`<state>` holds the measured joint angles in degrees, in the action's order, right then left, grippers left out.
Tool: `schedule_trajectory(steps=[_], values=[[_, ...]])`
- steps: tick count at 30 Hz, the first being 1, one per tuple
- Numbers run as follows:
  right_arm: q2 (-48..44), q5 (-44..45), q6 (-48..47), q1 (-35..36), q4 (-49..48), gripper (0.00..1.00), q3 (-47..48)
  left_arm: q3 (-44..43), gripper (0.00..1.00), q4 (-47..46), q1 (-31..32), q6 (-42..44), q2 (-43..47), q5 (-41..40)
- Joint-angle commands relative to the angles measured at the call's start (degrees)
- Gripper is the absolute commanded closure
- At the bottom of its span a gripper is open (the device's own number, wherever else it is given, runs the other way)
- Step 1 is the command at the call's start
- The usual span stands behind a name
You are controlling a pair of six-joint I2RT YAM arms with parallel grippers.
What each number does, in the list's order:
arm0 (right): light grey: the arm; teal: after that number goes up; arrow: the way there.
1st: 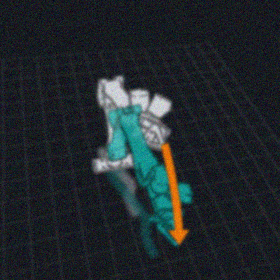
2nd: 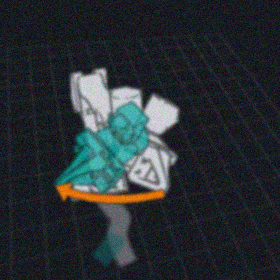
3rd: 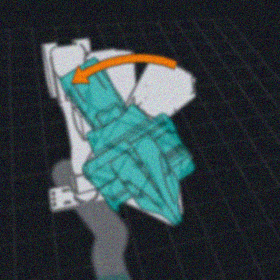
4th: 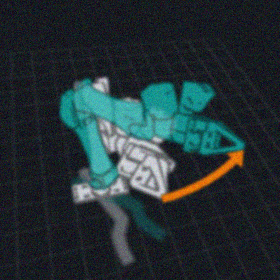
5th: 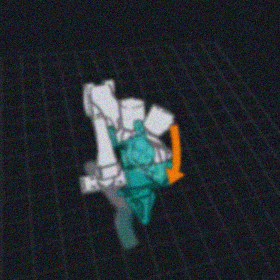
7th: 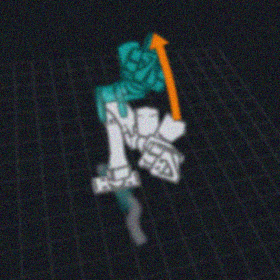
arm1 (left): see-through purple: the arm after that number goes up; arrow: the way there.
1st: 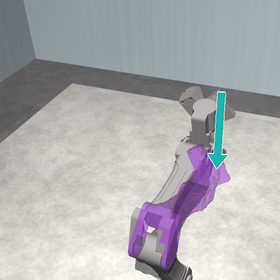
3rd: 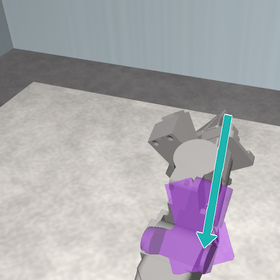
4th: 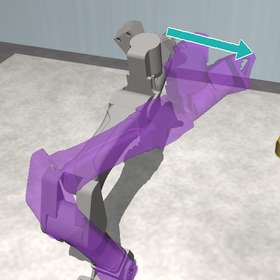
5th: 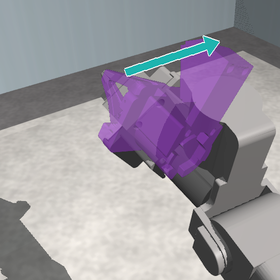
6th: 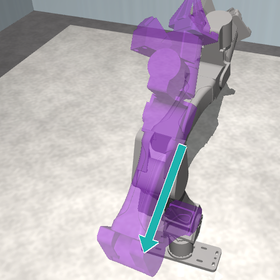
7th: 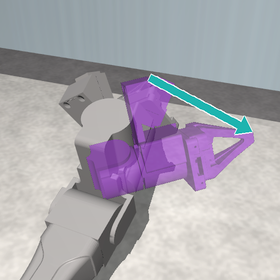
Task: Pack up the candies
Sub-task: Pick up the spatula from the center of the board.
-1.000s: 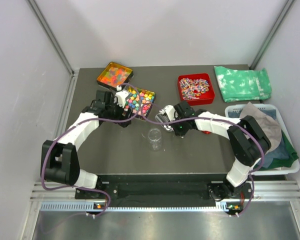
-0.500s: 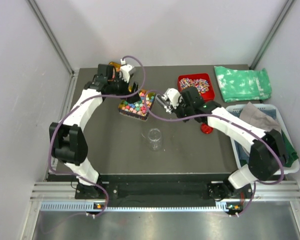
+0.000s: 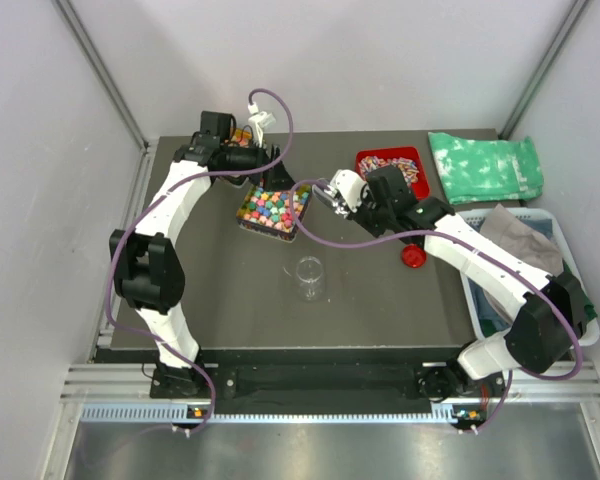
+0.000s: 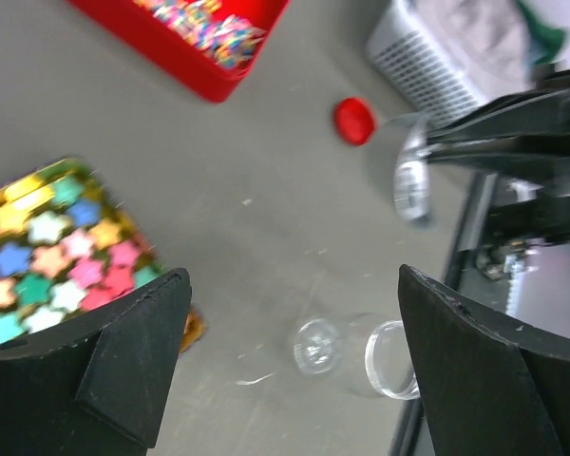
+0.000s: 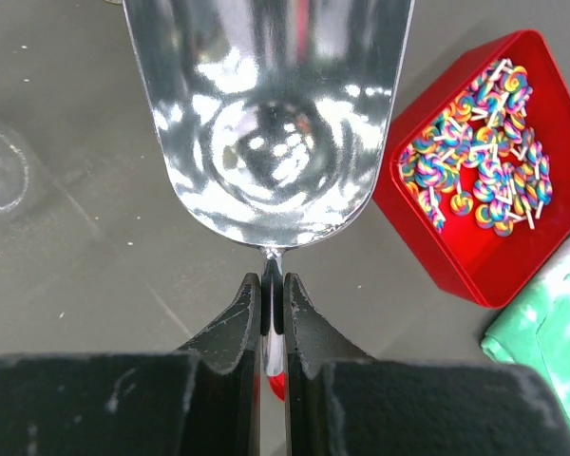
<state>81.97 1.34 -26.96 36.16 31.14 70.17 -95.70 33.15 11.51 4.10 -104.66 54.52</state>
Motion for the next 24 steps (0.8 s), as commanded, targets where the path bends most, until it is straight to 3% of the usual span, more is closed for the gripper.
schedule_trajectory(steps=[1,15,24], values=[[-1.2,2.8,-0.4,1.0,-1.5,1.00,1.5,-3.7,0.07,-4.1,0.2,-5.9,0.1,7.7],[0.0,4.8,0.8,6.0,-1.0,1.00,4.2,-4.6,0.11,-1.7,6.7,-4.5,-1.7,-1.0],[-0.8,4.6,1.0,6.6,-0.4,1.00,5.5,-4.3,0.24,-0.9,7.8,-2.0,-2.2,-3.5]])
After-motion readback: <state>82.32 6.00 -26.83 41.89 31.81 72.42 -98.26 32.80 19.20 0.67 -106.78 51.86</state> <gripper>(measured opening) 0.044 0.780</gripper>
